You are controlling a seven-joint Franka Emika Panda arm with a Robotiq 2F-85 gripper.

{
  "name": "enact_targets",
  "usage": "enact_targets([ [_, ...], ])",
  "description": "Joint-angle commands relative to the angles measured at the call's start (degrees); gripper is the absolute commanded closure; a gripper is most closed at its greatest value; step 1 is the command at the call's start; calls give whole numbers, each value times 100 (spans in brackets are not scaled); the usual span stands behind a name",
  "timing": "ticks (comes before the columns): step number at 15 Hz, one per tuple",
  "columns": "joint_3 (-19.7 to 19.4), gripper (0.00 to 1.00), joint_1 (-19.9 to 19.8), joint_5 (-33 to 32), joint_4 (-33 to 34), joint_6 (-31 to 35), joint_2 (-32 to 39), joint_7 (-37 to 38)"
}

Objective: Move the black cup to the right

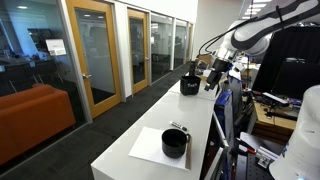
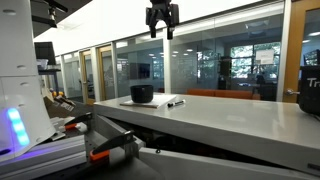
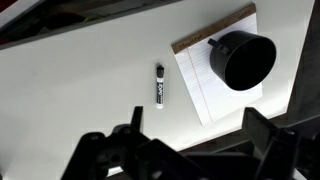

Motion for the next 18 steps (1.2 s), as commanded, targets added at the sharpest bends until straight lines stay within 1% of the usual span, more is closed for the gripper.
enact_targets([
  [1, 157, 0, -159, 115, 14, -29, 29, -85],
  [3, 157, 0, -159, 115, 14, -29, 29, -85],
  [6, 222, 0, -36, 131, 88, 33, 140, -192],
  [11, 579, 0, 328, 97, 338, 147, 456, -351],
  [15, 793, 0, 482, -12, 359, 525, 863, -552],
  [18, 828, 0, 517, -3, 224, 902, 1272, -872],
])
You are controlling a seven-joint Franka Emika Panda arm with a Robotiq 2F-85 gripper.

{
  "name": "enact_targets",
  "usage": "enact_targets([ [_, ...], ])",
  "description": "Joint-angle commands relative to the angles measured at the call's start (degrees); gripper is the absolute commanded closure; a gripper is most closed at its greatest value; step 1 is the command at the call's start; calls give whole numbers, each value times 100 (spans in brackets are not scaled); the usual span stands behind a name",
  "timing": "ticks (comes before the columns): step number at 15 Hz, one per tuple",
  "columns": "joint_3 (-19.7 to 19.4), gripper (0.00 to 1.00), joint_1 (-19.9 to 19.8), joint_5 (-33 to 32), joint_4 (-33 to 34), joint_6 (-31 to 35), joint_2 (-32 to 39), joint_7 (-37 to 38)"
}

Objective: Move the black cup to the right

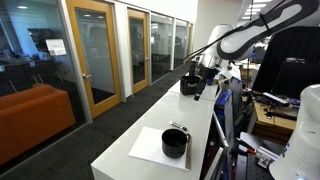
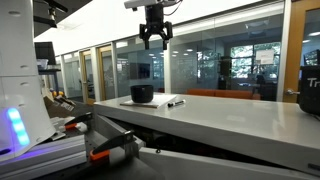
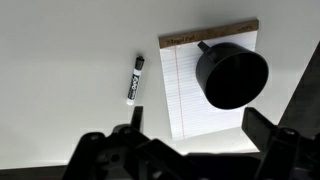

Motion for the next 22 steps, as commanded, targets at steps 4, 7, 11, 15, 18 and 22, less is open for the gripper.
enact_targets([
  [4, 144, 0, -8, 49, -102, 775, 941, -639],
  [7, 367, 0, 25, 32, 3, 1149, 1396, -546],
  [11, 654, 0, -27, -13, 388, 1444, 1984, -348],
  [15, 845, 0, -123, -78, 891, 1507, 2460, -96],
  [18, 934, 0, -192, -111, 872, 1413, 2398, -47],
  [22, 953, 0, -223, -136, 937, 1414, 2483, -2],
])
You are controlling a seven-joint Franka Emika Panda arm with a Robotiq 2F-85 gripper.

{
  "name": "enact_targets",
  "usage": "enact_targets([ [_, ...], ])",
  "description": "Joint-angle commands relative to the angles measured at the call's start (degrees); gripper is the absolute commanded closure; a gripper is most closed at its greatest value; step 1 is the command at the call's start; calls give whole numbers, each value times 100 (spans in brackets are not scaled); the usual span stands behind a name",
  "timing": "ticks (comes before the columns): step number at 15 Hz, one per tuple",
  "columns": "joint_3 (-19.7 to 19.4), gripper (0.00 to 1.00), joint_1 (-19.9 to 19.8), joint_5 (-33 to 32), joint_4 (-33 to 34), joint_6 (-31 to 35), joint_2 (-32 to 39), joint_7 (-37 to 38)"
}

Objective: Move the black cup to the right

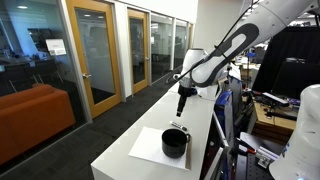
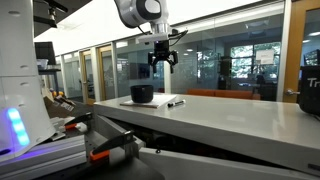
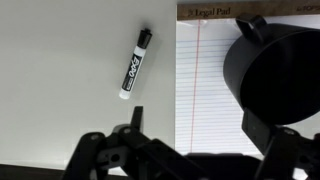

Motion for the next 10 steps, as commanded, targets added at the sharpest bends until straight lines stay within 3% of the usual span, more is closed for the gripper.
enact_targets([
  [1, 204, 0, -200, -25, 5, -13, -7, 29],
  [10, 794, 0, -105, 237, -461, 515, 377, -131],
])
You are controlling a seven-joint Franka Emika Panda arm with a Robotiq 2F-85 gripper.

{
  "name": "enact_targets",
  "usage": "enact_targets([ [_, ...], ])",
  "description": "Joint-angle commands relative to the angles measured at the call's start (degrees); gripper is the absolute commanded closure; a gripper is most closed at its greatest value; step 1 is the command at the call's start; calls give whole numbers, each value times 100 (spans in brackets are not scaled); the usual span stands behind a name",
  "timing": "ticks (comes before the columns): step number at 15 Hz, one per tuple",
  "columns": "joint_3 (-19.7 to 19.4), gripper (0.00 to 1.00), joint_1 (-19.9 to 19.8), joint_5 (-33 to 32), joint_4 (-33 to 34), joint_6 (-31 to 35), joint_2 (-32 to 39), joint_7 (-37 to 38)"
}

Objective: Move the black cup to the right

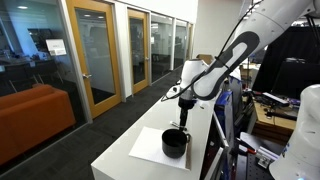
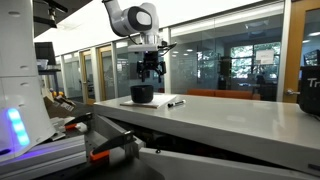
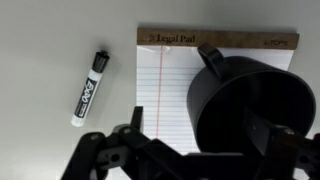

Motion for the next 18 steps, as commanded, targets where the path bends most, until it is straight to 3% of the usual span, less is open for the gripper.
enact_targets([
  [1, 263, 0, -106, 165, -118, 406, 194, -161],
  [9, 604, 0, -379, 101, -228, 1080, 820, -294],
  [10, 662, 25, -432, 87, -237, 1126, 882, -300],
  [12, 763, 32, -518, 45, -261, 1197, 965, -311],
  [18, 945, 73, -638, -81, -317, 1307, 977, -252],
])
